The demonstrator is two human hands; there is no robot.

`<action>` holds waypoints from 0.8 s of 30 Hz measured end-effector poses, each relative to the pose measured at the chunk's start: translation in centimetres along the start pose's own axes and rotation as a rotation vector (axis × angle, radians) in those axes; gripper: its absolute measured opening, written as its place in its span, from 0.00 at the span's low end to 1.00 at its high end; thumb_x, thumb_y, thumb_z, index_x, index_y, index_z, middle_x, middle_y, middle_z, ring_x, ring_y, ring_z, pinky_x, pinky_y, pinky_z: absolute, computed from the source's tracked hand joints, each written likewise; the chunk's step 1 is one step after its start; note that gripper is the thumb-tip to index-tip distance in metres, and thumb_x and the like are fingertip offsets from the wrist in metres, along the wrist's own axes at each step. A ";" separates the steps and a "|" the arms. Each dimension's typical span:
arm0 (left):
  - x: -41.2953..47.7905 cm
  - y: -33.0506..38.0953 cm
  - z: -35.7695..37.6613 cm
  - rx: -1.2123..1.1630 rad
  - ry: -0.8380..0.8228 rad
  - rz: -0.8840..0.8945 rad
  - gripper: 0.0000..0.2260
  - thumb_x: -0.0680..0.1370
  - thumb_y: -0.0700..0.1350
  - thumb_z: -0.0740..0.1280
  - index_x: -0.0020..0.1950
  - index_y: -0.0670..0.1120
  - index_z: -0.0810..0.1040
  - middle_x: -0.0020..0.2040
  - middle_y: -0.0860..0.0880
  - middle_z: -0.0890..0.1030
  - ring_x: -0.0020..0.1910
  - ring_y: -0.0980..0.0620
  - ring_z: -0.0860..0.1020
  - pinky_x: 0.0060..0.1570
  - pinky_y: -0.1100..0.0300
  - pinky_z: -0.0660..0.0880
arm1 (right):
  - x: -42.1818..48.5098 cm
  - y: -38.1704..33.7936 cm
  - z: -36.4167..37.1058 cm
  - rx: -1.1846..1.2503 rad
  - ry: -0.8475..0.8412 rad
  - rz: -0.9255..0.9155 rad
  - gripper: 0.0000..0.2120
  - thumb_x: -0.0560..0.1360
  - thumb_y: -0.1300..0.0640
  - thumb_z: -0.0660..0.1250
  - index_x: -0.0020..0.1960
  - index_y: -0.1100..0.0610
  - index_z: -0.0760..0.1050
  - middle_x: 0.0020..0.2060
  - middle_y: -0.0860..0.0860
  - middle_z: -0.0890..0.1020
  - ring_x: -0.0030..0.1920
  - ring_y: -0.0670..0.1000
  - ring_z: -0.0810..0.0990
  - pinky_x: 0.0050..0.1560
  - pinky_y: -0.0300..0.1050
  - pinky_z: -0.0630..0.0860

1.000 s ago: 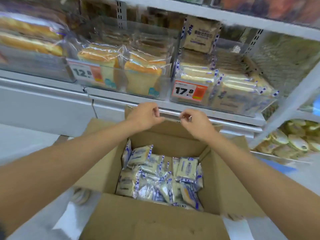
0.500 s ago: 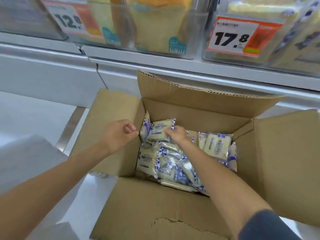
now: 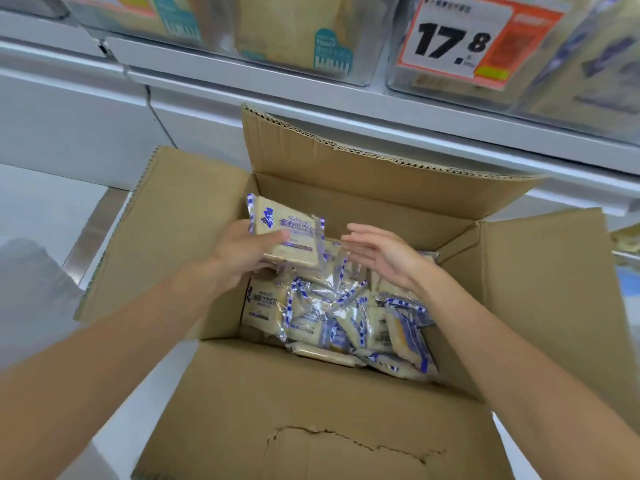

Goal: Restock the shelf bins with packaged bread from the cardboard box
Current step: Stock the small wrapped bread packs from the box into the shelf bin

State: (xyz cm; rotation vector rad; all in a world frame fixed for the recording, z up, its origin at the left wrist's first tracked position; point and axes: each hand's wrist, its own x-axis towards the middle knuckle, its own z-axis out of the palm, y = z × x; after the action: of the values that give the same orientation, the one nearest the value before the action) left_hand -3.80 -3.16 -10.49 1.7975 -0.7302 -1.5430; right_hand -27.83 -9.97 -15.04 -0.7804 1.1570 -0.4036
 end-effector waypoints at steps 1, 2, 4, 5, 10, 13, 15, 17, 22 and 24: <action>-0.1 0.3 -0.9 -0.006 0.043 0.035 0.11 0.76 0.42 0.71 0.57 0.44 0.79 0.50 0.47 0.84 0.41 0.54 0.84 0.35 0.64 0.80 | 1.0 1.0 -0.3 -0.097 0.107 0.023 0.25 0.76 0.61 0.69 0.71 0.59 0.69 0.61 0.54 0.80 0.60 0.51 0.79 0.64 0.46 0.74; 0.0 0.5 -1.9 0.016 0.075 0.069 0.13 0.76 0.42 0.72 0.60 0.44 0.78 0.52 0.47 0.84 0.44 0.53 0.84 0.38 0.61 0.81 | 2.0 2.1 -0.2 -0.199 0.195 0.057 0.28 0.75 0.60 0.70 0.73 0.59 0.67 0.61 0.53 0.79 0.59 0.51 0.78 0.63 0.46 0.73; -0.2 1.0 -3.7 0.067 0.097 0.107 0.16 0.75 0.43 0.72 0.62 0.44 0.77 0.53 0.47 0.84 0.49 0.49 0.84 0.44 0.56 0.82 | 3.9 4.3 0.8 -0.262 0.288 0.134 0.37 0.74 0.57 0.73 0.77 0.60 0.59 0.62 0.54 0.77 0.60 0.54 0.76 0.65 0.50 0.72; -0.3 1.1 -4.3 0.087 0.101 0.109 0.16 0.75 0.43 0.73 0.62 0.44 0.77 0.53 0.46 0.84 0.50 0.48 0.84 0.47 0.54 0.82 | 4.7 5.2 1.6 -0.256 0.305 0.158 0.41 0.73 0.55 0.74 0.78 0.61 0.54 0.65 0.56 0.75 0.64 0.56 0.74 0.67 0.52 0.70; -0.9 0.4 -5.1 0.131 0.165 0.118 0.14 0.74 0.40 0.74 0.59 0.43 0.79 0.52 0.46 0.85 0.50 0.47 0.84 0.51 0.51 0.80 | 7.1 7.2 4.5 -0.220 0.389 0.166 0.27 0.72 0.54 0.76 0.63 0.65 0.69 0.56 0.57 0.78 0.57 0.58 0.77 0.57 0.47 0.73; -0.7 0.4 -4.5 0.178 0.193 0.147 0.14 0.74 0.42 0.74 0.58 0.45 0.79 0.51 0.48 0.84 0.49 0.50 0.83 0.50 0.53 0.80 | 6.2 6.6 3.6 -0.279 0.367 0.049 0.15 0.72 0.60 0.74 0.41 0.56 0.67 0.36 0.52 0.75 0.44 0.57 0.78 0.53 0.50 0.75; -0.5 0.5 -4.0 0.217 0.207 0.194 0.13 0.74 0.43 0.74 0.57 0.46 0.79 0.51 0.49 0.84 0.49 0.51 0.83 0.51 0.54 0.79 | 4.0 4.7 2.2 -0.302 0.346 -0.017 0.13 0.72 0.60 0.74 0.43 0.56 0.68 0.41 0.54 0.79 0.48 0.57 0.81 0.56 0.53 0.77; -0.4 0.6 -3.3 0.270 0.233 0.248 0.13 0.74 0.45 0.74 0.57 0.46 0.79 0.52 0.50 0.84 0.49 0.52 0.82 0.52 0.54 0.78 | 1.1 2.3 0.4 -0.285 0.332 -0.079 0.11 0.72 0.61 0.74 0.47 0.57 0.72 0.48 0.54 0.82 0.52 0.54 0.82 0.57 0.52 0.78; -2.0 2.2 -0.4 0.352 0.154 0.375 0.13 0.75 0.54 0.70 0.55 0.48 0.78 0.49 0.54 0.82 0.48 0.56 0.80 0.50 0.57 0.75 | -5.3 -3.1 -0.8 -0.093 0.149 -0.152 0.17 0.74 0.68 0.68 0.63 0.63 0.73 0.56 0.58 0.83 0.58 0.58 0.82 0.63 0.57 0.75; -3.7 3.6 1.7 0.310 0.012 0.363 0.18 0.75 0.61 0.66 0.58 0.51 0.76 0.50 0.57 0.81 0.50 0.57 0.79 0.48 0.61 0.72 | -6.9 -4.4 0.6 0.031 0.076 -0.162 0.18 0.77 0.69 0.64 0.66 0.66 0.70 0.56 0.60 0.83 0.57 0.58 0.81 0.66 0.58 0.72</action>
State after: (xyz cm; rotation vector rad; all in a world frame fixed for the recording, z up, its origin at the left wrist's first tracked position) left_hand -6.01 -2.77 -5.57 1.7622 -1.2688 -1.2270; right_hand -29.45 -8.22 -7.19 -0.8405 1.1593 -0.5896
